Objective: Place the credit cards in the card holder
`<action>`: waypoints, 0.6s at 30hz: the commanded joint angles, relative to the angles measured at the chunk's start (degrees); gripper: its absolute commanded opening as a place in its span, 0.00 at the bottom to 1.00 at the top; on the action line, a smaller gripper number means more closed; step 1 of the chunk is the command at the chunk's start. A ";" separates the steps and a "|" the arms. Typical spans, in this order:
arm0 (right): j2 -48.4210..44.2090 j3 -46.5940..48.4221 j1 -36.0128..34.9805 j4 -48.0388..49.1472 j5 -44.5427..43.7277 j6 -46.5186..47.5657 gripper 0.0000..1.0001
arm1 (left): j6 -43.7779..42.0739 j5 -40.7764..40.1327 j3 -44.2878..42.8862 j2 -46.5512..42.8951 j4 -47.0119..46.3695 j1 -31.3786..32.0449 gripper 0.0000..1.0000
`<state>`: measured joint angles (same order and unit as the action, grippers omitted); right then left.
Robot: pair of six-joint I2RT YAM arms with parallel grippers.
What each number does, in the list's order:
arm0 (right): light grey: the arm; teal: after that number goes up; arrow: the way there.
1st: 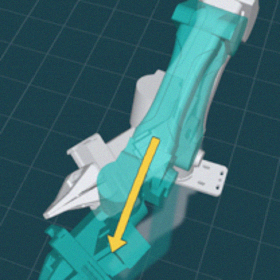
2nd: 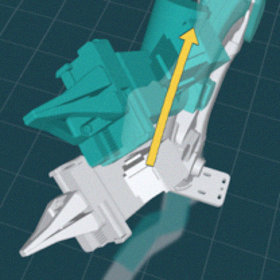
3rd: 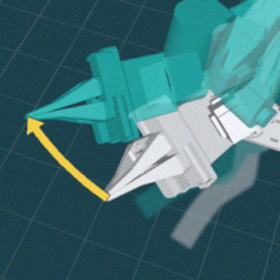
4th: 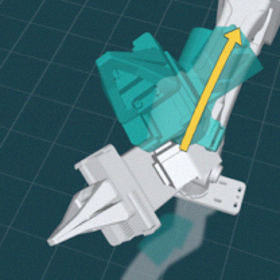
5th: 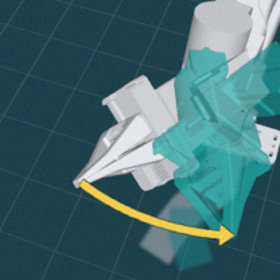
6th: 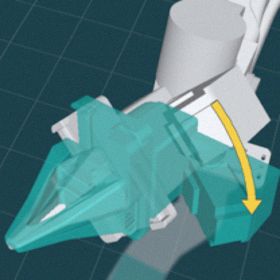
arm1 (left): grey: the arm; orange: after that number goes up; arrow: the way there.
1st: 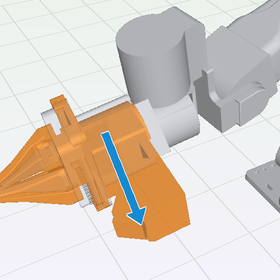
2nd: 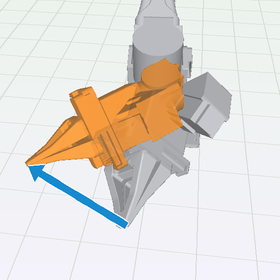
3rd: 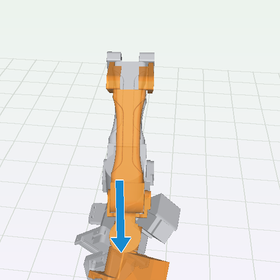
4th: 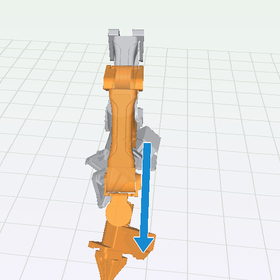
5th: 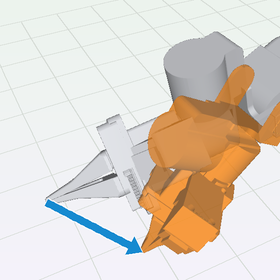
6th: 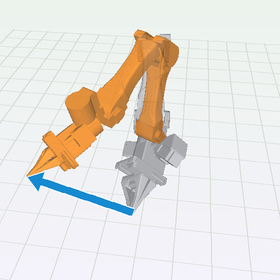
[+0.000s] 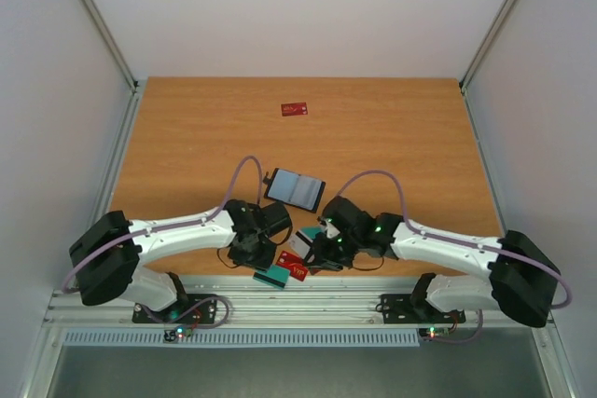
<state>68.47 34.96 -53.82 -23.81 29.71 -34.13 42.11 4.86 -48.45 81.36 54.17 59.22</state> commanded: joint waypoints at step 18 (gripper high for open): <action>19.68 1.99 -14.01 20.86 -12.20 -18.83 0.36 | -7.08 7.04 7.50 2.11 -10.67 -6.57 0.38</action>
<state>86.89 35.35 -66.74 -5.67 19.88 -50.22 36.69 10.72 -41.95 82.30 46.44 53.89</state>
